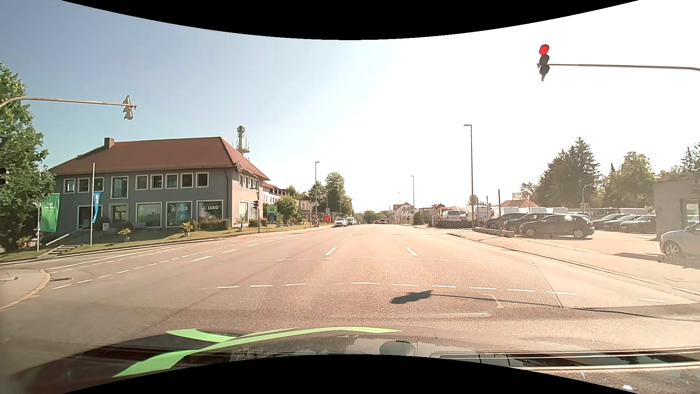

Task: Follow the waypoints while adhering to traffic rules and regulations

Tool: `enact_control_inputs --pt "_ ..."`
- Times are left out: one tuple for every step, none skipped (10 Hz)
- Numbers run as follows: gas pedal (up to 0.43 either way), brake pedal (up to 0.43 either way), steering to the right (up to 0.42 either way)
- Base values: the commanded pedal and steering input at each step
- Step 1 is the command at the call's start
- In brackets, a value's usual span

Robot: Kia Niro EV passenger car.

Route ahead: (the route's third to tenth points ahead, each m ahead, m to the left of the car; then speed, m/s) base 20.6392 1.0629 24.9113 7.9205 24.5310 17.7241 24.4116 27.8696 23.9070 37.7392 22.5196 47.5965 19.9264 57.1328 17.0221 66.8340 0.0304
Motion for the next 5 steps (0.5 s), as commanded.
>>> enact_control_inputs --pt "0.000 0.274 -0.005" --pt "0.000 0.274 -0.005" --pt "0.000 0.274 -0.005" --pt "0.000 0.274 -0.005" --pt "0.000 0.274 -0.005"
